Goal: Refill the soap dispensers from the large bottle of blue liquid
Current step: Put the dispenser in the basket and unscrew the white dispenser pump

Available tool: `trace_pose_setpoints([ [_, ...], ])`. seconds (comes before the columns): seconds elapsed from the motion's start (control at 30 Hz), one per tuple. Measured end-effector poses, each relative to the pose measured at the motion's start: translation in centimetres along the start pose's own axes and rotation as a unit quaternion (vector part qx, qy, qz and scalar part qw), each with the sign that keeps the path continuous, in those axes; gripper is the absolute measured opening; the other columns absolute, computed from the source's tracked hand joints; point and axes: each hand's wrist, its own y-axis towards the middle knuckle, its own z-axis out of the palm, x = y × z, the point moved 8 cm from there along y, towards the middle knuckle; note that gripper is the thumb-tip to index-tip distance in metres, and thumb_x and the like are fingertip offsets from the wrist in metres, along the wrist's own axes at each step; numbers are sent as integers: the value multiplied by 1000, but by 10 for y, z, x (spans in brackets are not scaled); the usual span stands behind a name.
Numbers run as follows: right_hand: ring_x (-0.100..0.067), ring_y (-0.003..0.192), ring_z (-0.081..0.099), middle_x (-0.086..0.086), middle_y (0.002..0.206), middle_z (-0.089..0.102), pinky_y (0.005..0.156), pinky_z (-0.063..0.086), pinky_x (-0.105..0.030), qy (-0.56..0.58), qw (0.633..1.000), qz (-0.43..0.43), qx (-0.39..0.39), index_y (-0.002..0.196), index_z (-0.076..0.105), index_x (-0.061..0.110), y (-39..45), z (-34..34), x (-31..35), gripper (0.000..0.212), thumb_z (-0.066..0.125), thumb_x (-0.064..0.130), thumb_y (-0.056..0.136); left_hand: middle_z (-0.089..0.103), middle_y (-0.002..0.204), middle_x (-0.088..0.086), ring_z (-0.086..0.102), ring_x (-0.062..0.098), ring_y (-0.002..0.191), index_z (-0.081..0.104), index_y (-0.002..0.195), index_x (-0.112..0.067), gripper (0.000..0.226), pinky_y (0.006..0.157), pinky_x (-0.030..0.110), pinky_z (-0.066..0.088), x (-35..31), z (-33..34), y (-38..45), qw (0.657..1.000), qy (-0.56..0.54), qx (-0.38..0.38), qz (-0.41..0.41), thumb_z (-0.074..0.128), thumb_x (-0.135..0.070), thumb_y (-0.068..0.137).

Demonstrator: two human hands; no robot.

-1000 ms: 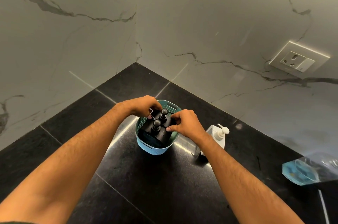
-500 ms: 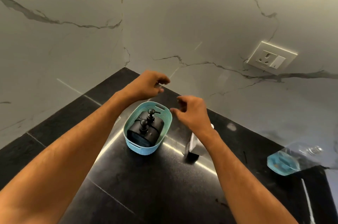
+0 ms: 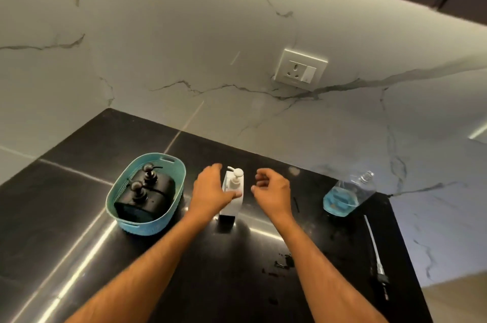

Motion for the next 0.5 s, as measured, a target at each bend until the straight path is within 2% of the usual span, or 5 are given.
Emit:
trace_pose_setpoints([
  [0.1,-16,106,66,-7,124,66,79,55,-16,29,996,48,71,136,60,8,-4,20,-21,58,66,-12,81,61,120,8,58,27,116,56,123,-10,85,91,34,46,13,27,-16,999,-10,-6,-40,94,-49,58],
  [0.17,-16,105,67,-8,132,62,72,55,-13,52,992,62,95,141,55,7,-6,28,-26,63,66,-14,82,60,117,8,58,27,115,54,121,-10,83,91,34,47,18,41,-23,998,-19,-4,-54,93,-50,60],
  [0.23,-17,105,68,-8,135,60,72,58,-16,85,988,74,105,144,52,7,-7,33,-26,65,67,-12,84,60,116,6,58,25,114,53,120,-12,79,90,33,48,20,50,-26,998,-34,-4,-61,93,-47,62],
  [0.33,-19,103,70,-8,134,60,77,63,-30,120,982,88,112,145,51,6,-8,41,-25,65,63,-16,85,59,110,2,59,22,109,56,117,-14,70,84,28,47,21,57,-25,997,-42,-13,-56,92,-43,65],
  [0.5,-16,99,70,-8,123,67,75,61,-24,120,983,82,110,139,56,5,-10,46,-27,56,61,-15,87,60,108,4,62,24,102,58,112,-13,57,75,24,41,22,57,-20,996,-39,-30,-68,90,-35,70],
])
